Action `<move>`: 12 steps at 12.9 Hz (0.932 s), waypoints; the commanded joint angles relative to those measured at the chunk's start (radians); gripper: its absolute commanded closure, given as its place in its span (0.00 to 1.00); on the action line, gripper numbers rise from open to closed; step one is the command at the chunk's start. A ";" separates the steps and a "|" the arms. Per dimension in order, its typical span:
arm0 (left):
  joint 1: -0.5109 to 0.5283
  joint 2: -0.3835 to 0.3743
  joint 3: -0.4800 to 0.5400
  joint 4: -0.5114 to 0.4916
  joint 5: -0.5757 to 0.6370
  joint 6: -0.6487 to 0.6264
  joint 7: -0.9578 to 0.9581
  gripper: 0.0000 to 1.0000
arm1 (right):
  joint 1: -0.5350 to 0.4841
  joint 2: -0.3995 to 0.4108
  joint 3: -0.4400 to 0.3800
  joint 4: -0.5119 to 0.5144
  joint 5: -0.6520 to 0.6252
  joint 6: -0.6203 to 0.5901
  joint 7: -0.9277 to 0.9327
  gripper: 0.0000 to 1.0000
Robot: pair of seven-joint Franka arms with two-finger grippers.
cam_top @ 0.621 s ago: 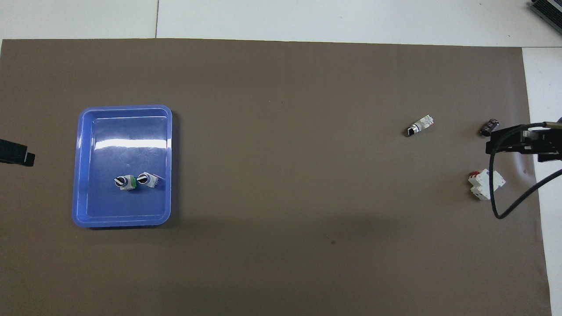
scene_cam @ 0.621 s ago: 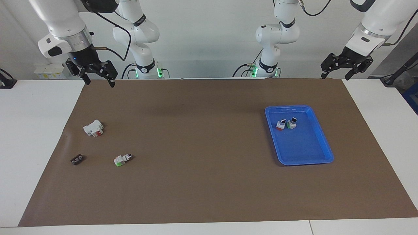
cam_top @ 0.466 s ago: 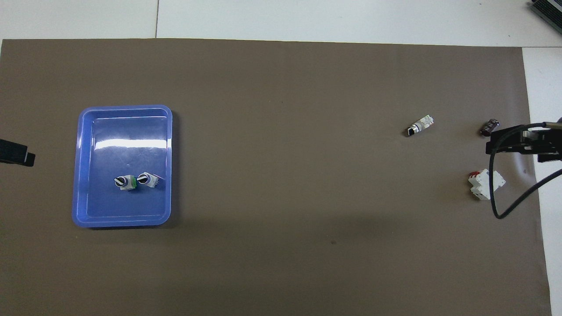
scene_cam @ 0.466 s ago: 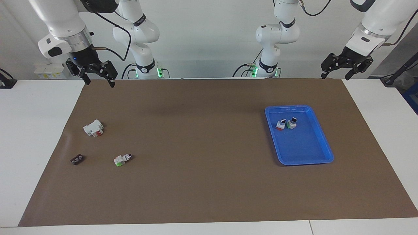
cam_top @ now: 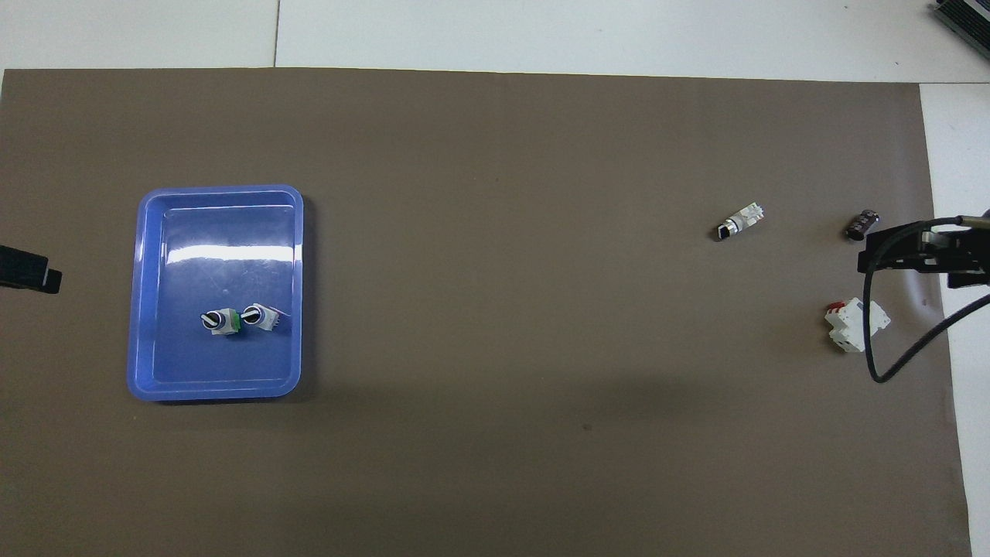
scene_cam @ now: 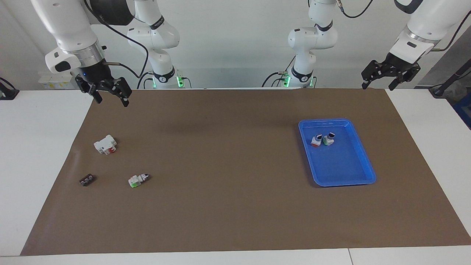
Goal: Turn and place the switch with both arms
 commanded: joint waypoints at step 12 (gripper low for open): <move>-0.001 -0.027 0.000 -0.029 0.019 0.009 -0.011 0.00 | -0.041 0.441 0.008 -0.105 0.006 0.603 0.642 0.01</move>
